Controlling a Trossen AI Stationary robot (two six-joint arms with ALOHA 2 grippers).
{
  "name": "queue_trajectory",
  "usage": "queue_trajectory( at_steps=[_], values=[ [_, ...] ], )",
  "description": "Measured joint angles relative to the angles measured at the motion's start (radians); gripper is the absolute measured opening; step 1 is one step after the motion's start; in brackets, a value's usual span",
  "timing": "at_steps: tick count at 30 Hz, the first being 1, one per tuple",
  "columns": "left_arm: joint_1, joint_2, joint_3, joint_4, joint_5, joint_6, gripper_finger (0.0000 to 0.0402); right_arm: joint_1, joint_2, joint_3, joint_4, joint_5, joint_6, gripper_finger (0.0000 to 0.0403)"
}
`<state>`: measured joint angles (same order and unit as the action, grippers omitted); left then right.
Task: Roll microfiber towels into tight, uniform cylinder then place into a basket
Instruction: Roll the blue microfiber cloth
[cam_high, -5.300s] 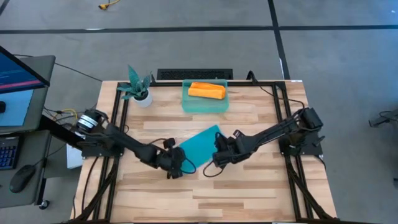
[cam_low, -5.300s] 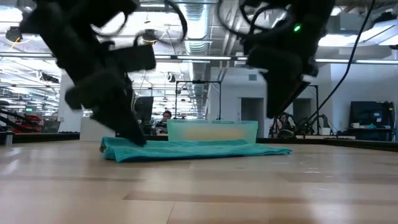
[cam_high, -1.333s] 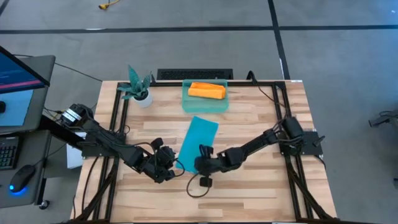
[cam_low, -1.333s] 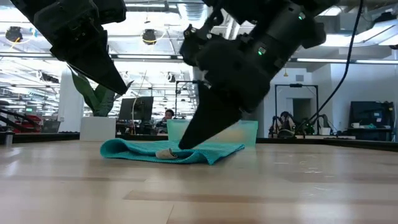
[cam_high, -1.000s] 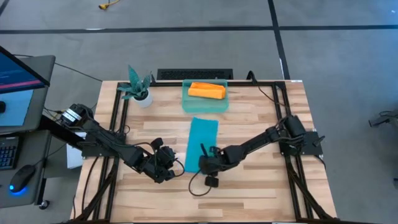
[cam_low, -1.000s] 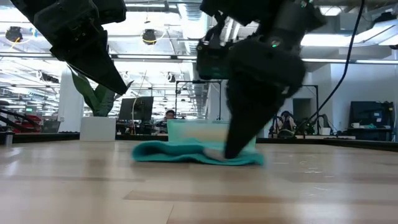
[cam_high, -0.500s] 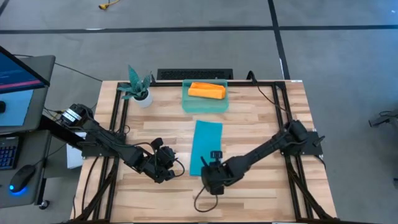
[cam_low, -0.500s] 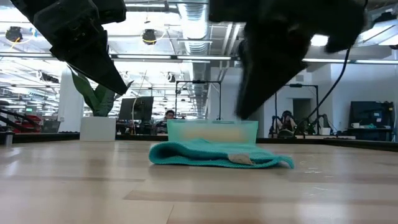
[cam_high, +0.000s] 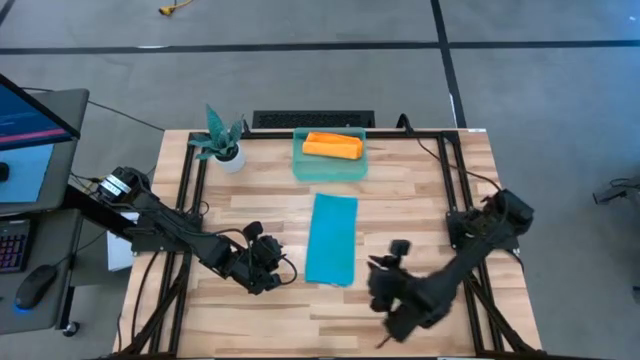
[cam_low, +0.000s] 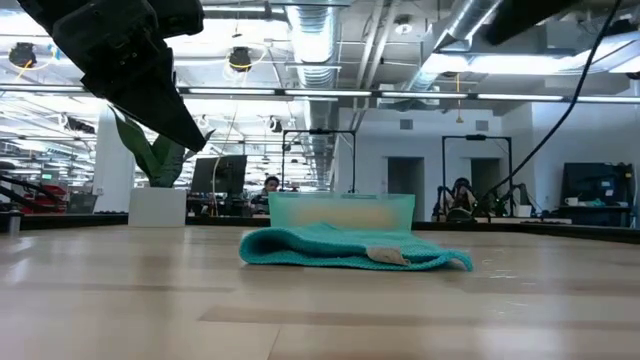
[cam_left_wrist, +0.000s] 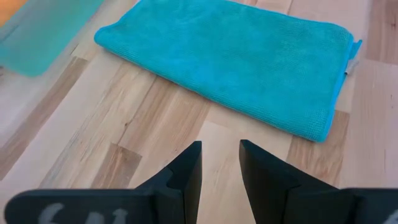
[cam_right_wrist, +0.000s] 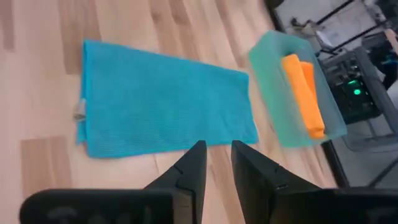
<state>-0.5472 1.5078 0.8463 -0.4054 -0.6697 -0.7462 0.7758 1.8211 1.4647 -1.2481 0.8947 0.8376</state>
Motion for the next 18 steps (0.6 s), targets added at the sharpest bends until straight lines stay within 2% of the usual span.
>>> queue_trajectory(
  at_steps=[5,10,14,18],
  values=[
    [0.000,0.000,0.000,0.004,0.000,0.000,0.0100,0.079,-0.073,-0.132,-0.082,0.025,0.241,0.0099],
    [0.000,0.000,0.000,0.004,0.000,0.000,0.0100,0.099,-0.174,-0.298,-0.087,0.025,0.439,0.0099],
    [0.000,0.000,0.000,0.004,0.000,0.000,0.0100,0.099,-0.264,-0.434,-0.018,0.026,0.553,0.0099],
    [0.000,0.000,0.000,0.004,0.000,0.000,0.0100,0.093,-0.342,-0.552,0.150,0.024,0.561,0.0099]
  ],
)
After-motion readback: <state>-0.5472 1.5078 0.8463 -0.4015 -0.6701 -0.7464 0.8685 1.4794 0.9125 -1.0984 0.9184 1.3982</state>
